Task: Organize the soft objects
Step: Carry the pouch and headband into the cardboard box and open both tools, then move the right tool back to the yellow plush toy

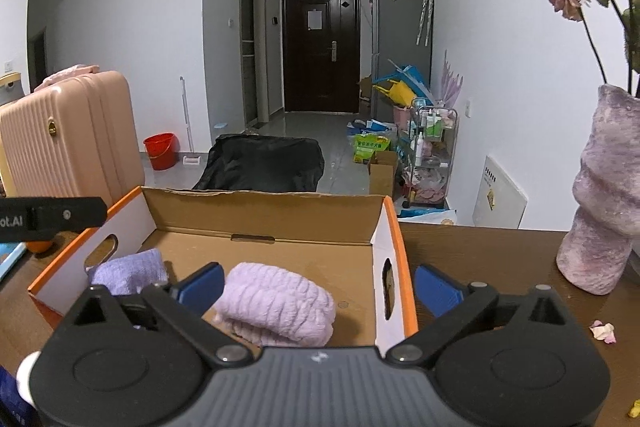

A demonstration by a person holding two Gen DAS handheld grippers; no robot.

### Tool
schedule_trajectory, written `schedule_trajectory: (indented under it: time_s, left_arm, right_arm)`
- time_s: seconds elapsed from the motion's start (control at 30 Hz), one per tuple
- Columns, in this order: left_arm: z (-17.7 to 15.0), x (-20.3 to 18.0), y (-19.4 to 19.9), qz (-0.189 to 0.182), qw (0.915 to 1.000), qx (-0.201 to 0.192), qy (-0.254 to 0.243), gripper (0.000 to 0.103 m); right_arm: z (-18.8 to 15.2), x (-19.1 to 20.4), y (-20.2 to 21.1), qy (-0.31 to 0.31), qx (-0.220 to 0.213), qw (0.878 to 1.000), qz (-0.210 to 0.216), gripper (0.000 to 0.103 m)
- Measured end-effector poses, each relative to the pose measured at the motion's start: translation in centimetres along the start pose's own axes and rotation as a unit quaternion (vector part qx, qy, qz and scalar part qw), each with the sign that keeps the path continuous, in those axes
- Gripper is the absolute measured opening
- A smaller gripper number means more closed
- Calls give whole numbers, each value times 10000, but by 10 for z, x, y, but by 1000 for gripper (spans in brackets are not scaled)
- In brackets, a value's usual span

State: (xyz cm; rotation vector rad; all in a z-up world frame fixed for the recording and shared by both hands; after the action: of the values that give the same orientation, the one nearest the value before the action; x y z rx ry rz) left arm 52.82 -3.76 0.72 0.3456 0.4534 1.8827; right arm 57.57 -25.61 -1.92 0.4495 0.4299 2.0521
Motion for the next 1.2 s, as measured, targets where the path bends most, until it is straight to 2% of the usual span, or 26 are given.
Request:
schedule_trajectory:
  time_s: [0.23, 0.87, 1.2]
  left_arm:
    - [-4, 6, 22, 30, 9997, -238, -83, 103]
    - [-33, 41, 73, 79, 9985, -521, -176, 103]
    - [-53, 64, 103, 104, 9979, -603, -208, 103]
  right_arm:
    - [-7, 9, 26, 64, -165, 9998, -108, 103]
    - [-32, 45, 100, 98, -608, 9977, -286, 103]
    - [-56, 73, 131, 165, -755, 9967, -260, 103]
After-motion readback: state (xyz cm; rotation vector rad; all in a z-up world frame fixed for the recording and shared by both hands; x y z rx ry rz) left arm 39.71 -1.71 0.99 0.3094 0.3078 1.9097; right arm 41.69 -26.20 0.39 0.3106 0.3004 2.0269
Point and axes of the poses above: each gripper's, at about its wrist camera, not at the fingertips, and y roughly against the way its jaws point, x to its left, z to its top, the point moved 1 cm from there along -y, roughly the way its jaws point, and after that the axes turned 15 degrees about z, right-handed, at the moved point
